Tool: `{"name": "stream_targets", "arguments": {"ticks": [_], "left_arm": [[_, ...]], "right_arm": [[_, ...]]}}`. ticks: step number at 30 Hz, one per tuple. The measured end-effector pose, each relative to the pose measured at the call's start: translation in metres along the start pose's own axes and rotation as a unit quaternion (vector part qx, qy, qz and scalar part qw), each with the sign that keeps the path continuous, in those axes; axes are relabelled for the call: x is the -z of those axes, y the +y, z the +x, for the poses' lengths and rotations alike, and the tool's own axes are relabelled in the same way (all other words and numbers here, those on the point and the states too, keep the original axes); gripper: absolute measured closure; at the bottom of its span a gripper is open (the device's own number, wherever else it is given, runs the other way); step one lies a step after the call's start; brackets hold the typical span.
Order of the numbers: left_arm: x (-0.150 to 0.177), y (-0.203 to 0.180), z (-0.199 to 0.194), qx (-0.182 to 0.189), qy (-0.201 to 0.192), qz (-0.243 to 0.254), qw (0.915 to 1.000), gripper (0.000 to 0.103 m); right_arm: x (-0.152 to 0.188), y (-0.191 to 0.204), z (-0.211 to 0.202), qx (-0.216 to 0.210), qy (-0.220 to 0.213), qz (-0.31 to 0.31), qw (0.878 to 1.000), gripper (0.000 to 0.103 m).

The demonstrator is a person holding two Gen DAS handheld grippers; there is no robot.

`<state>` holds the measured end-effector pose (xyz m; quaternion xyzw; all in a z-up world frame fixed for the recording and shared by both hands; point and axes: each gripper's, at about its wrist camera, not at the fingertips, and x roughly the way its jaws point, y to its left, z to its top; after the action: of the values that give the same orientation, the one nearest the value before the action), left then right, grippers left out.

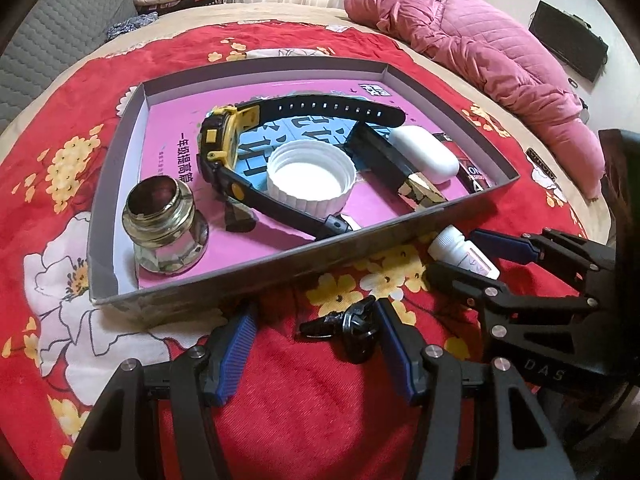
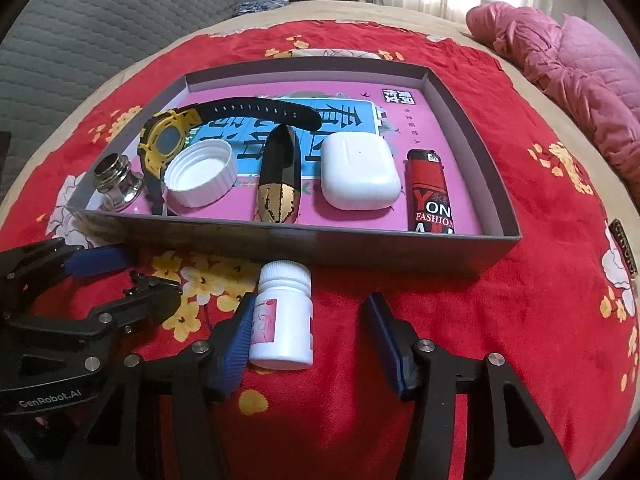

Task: Organize rigid objects
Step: 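Grasp the black clip with the left tool while the right tool approaches the white pill bottle, then grasp the white pill bottle with the right tool and lift it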

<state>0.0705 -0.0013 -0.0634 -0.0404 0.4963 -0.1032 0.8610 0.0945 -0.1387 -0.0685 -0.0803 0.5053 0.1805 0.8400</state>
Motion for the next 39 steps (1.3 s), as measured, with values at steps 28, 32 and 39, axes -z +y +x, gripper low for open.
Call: {"name": "stream_targets", "arguments": {"ticks": [28, 32, 39], "left_arm": [[0.004, -0.014, -0.001, 0.003, -0.007, 0.035, 0.9993, 0.067], [0.003, -0.013, -0.004, 0.011, -0.010, 0.033, 0.9993, 0.067], [0.003, -0.013, -0.008, 0.019, -0.014, 0.030, 0.9993, 0.067]], "right_arm": [[0.004, -0.007, -0.002, 0.011, -0.017, -0.001, 1.000, 0.068], [0.004, -0.011, -0.003, 0.010, -0.019, 0.006, 1.000, 0.073], [0.006, -0.018, -0.006, -0.002, -0.022, 0.022, 1.000, 0.076]]}}
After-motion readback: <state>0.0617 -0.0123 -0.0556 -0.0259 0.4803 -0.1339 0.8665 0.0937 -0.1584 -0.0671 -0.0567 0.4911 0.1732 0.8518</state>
